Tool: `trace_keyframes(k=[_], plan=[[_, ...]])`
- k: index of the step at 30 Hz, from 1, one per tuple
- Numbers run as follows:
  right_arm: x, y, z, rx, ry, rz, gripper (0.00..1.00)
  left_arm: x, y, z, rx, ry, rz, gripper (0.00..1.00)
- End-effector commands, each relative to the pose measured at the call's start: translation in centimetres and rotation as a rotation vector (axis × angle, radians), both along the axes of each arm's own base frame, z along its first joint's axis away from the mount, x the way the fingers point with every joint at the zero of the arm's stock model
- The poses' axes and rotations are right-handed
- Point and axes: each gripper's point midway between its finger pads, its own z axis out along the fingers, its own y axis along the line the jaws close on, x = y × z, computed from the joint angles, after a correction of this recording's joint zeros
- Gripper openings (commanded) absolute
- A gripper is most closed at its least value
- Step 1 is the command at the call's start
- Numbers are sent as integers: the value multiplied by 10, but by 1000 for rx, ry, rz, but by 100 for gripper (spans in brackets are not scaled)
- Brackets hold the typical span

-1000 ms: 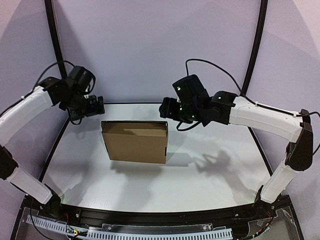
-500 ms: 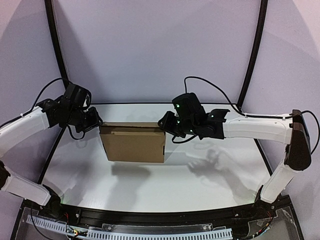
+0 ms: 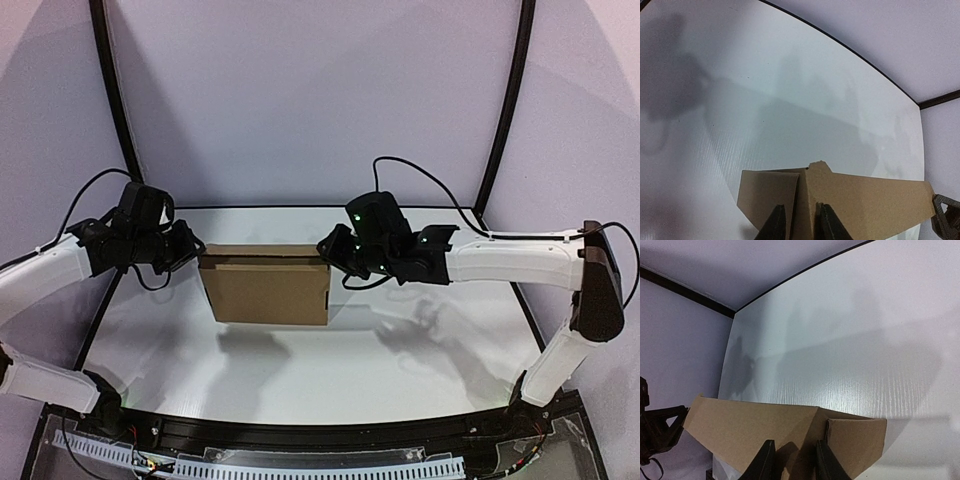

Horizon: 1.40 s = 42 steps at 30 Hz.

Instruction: Fold the paper box

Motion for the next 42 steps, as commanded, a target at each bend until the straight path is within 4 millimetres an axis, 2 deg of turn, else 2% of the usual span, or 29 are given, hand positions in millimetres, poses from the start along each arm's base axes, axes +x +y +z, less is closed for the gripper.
trace_keyframes(k=[1,8,12,18,21,23,26,28,31,34,35,42], plan=[[-69,-35,-124,-391,338,99,15,-74,36,-102,203,422,-7,16],[-81,-39,-147,-405,390,95,9,-86,41,-120,203,463,2,7],[-83,-41,-148,-429,393,95,7,-91,43,-126,210,484,4,2],[-79,-39,-128,-459,376,108,9,-94,41,-121,208,495,-22,1],[-79,-28,-110,-445,367,153,21,-95,44,-110,242,504,-33,1],[-76,-19,-90,-436,339,188,26,-98,48,-101,267,518,-44,12],[-67,-13,-61,-433,306,219,28,-93,45,-79,274,486,-70,41],[-62,-11,-44,-430,294,234,33,-84,42,-60,273,448,-79,51],[-55,-6,-26,-408,292,272,43,-66,36,-27,277,390,-84,53],[-50,-4,-7,-399,275,300,45,-56,37,-12,314,379,-89,54],[-49,-4,-2,-398,270,307,44,-50,34,0,313,358,-92,55],[-40,-9,20,-361,273,317,44,-45,30,9,345,392,-130,56]])
